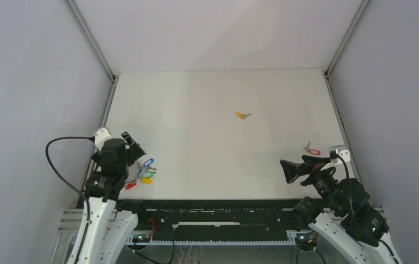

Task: Put the keys on the keyring

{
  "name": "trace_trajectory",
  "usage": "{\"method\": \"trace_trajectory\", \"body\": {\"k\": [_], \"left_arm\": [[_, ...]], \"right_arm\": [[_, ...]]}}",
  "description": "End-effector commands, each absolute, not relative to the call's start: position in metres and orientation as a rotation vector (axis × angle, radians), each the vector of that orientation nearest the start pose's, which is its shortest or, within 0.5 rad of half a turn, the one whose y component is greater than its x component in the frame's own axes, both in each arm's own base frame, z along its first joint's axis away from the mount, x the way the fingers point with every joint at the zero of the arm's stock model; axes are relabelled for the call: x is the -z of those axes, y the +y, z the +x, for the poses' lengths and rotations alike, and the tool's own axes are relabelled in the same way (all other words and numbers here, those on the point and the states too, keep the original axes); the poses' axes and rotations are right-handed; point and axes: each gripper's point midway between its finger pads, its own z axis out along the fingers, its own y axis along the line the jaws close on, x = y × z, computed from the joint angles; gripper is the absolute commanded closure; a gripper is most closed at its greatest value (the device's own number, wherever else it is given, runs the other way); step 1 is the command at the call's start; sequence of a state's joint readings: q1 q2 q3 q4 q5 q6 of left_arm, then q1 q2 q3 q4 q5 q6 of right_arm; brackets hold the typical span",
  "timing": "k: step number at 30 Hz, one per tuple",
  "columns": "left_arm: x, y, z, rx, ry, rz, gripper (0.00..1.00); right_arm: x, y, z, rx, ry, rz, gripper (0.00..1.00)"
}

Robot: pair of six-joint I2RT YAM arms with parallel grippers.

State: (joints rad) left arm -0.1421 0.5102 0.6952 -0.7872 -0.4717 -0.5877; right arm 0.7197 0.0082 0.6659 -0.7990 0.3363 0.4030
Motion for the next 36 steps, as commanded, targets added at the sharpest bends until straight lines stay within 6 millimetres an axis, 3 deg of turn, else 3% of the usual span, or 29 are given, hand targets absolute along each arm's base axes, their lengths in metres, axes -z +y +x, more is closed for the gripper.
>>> {"method": "trace_trajectory", "body": {"k": [1,6,14,18,27,36], "left_arm": [[-0.159,0.034,0.220,-0.058,2.028,-0.846,0.00],[-0.120,0.049,0.228,-0.125,2.144,-0.971,0.00],[-0.075,0.063,0.246,-0.166,2.297,-1.058,0.00],[-0.053,0.073,0.246,-0.195,2.362,-1.121,0.02],[-0.028,0.082,0.264,-0.199,2.451,-1.158,0.13],[-0.002,0.076,0.256,-0.211,2.559,-1.181,0.30]], "right_arm": [[-0.252,0.073,0.142,-0.583,1.687,-0.043,0.00],[-0.251,0.078,0.142,-0.591,1.698,-0.067,0.00],[-0.247,0.088,0.144,-0.600,1.731,-0.115,0.00],[-0.245,0.087,0.145,-0.591,1.739,-0.102,0.00],[-0.242,0.089,0.145,-0.598,1.744,-0.107,0.00],[-0.242,0.090,0.145,-0.598,1.748,-0.110,0.00]]}}
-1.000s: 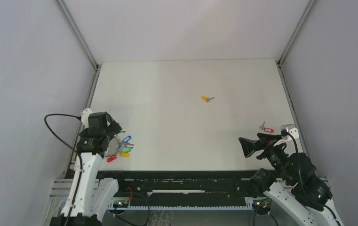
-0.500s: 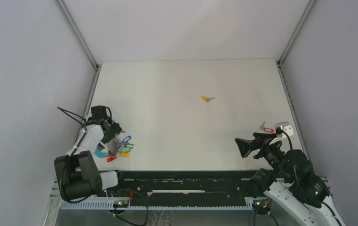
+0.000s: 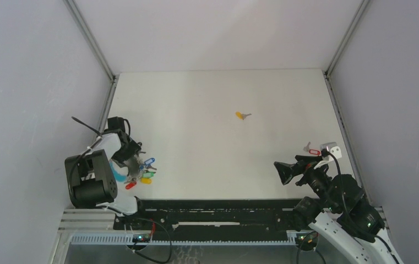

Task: Put the keys on the keyring

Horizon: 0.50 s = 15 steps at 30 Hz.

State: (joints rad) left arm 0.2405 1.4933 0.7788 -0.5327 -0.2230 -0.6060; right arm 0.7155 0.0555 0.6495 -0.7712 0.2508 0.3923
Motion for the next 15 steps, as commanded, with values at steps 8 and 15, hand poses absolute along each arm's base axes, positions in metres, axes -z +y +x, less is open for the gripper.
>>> {"method": "trace_trajectory", "body": {"k": [8,15], "left_arm": [[-0.016,0.062,0.270,-0.270,2.599,-0.988,0.49],[-0.041,0.017,0.291,-0.275,2.640,-0.638,0.60]], "right_arm": [[-0.241,0.091,0.147,-0.590,1.753,-0.121,0.00],[-0.241,0.093,0.149,-0.587,1.758,-0.131,0.00]]}}
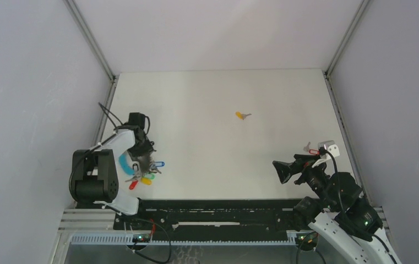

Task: Put the keys on the keyring

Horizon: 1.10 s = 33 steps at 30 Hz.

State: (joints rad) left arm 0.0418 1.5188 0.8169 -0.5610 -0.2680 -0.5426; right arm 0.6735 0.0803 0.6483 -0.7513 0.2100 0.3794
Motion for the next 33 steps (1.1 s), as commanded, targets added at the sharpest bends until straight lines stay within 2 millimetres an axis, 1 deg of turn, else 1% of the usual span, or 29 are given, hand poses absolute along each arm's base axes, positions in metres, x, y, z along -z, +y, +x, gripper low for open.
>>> {"method": "trace_trajectory", "body": {"k": [1,6,10,12,15,18,21,23,26,28,30,32,33], "left_arm": [[-0.045,0.008,0.294,-0.262,2.640,-0.582,0.61],[-0.063,-0.049,0.307,-0.149,2.627,-0.343,0.62],[-0.077,-0.095,0.314,-0.101,2.608,-0.133,0.66],[-0.086,-0.119,0.317,-0.094,2.586,-0.022,0.67],[-0.108,-0.159,0.321,-0.088,2.526,0.168,0.70],[-0.126,-0.191,0.321,-0.105,2.461,0.344,0.71],[-0.145,-0.222,0.317,-0.130,2.367,0.518,0.71],[-0.154,-0.235,0.313,-0.142,2.316,0.608,0.71],[-0.163,-0.245,0.309,-0.138,2.251,0.692,0.72],[-0.168,-0.247,0.308,-0.135,2.215,0.732,0.72],[-0.173,-0.245,0.307,-0.139,2.183,0.771,0.72],[-0.182,-0.241,0.305,-0.151,2.152,0.804,0.72],[-0.189,-0.238,0.304,-0.157,2.129,0.823,0.72]], "right_arm": [[-0.241,0.094,0.149,-0.589,1.758,-0.134,0.00],[-0.241,0.096,0.149,-0.589,1.760,-0.153,0.00],[-0.243,0.097,0.150,-0.588,1.760,-0.161,0.00],[-0.244,0.097,0.150,-0.585,1.761,-0.163,0.00],[-0.247,0.097,0.150,-0.584,1.762,-0.170,0.00],[-0.247,0.099,0.151,-0.580,1.776,-0.173,0.00],[-0.245,0.100,0.154,-0.567,1.800,-0.170,0.00],[-0.241,0.101,0.157,-0.556,1.826,-0.168,0.00],[-0.234,0.108,0.164,-0.546,1.866,-0.174,0.00],[-0.230,0.113,0.170,-0.541,1.882,-0.178,0.01],[-0.228,0.119,0.181,-0.535,1.872,-0.165,0.03],[-0.226,0.123,0.193,-0.523,1.859,-0.130,0.03],[-0.225,0.126,0.199,-0.523,1.845,-0.121,0.02]]}}
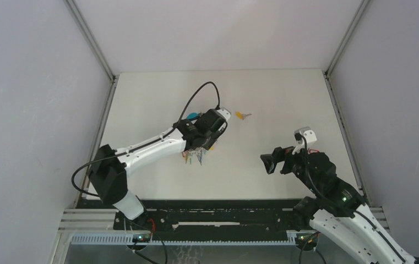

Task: Put the keys on the keyring

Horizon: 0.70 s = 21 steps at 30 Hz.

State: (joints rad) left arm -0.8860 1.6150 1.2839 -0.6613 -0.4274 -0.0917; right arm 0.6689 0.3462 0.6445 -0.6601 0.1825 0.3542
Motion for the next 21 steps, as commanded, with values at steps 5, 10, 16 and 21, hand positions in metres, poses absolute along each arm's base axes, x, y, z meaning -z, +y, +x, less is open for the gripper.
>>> {"method": "trace_trajectory", "body": {"k": [5,10,16,21], "left_arm": [[-0.206,-0.228,0.295,-0.160,2.057,0.920,0.72],[-0.218,-0.214,0.289,-0.190,1.999,0.981,0.72],[-0.233,-0.197,0.289,-0.298,1.958,0.983,0.73],[-0.238,-0.194,0.288,-0.499,1.924,1.062,0.74]], "right_arm": [[-0.214,0.141,0.222,-0.513,1.742,-0.176,0.00],[-0.216,0.156,0.231,-0.527,1.563,-0.285,0.00],[-0.214,0.171,0.240,-0.578,1.460,-0.306,0.00],[-0.212,0.189,0.245,-0.570,1.391,-0.436,0.00]]}}
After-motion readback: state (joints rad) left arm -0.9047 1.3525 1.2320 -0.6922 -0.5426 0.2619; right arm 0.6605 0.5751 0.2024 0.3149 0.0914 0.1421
